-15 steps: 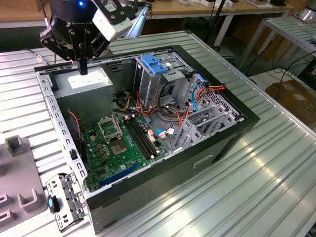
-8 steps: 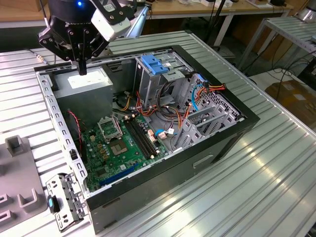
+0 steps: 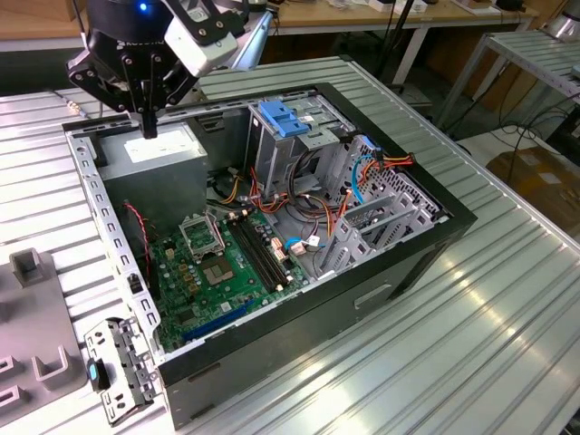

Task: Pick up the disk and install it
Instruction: 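Reach for the disk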

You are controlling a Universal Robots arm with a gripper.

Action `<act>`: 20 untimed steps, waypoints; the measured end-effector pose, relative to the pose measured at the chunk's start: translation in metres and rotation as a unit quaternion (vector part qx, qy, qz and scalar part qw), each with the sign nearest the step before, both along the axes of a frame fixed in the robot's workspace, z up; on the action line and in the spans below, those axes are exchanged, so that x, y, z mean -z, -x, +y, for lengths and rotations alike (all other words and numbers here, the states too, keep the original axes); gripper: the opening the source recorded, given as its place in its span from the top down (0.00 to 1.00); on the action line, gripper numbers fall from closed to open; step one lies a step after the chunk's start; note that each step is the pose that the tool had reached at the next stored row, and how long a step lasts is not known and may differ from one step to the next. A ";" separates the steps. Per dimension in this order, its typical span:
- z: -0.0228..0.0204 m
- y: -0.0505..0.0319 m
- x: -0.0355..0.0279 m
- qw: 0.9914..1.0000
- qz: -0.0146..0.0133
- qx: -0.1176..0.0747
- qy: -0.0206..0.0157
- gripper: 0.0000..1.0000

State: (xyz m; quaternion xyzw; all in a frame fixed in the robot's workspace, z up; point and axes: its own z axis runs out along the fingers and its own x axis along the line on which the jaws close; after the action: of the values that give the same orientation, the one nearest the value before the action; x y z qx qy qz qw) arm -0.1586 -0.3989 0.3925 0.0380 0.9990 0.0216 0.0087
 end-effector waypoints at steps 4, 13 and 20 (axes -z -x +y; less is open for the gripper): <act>0.0000 0.0009 0.0000 1.000 0.000 0.000 0.000 0.89; 0.0000 0.0029 0.0002 1.000 0.000 0.000 0.000 0.89; 0.0000 0.0052 0.0003 1.000 0.001 0.000 0.000 0.89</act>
State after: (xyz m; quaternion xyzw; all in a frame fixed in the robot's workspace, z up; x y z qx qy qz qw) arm -0.1638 -0.3989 0.3922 0.0380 0.9990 0.0215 0.0080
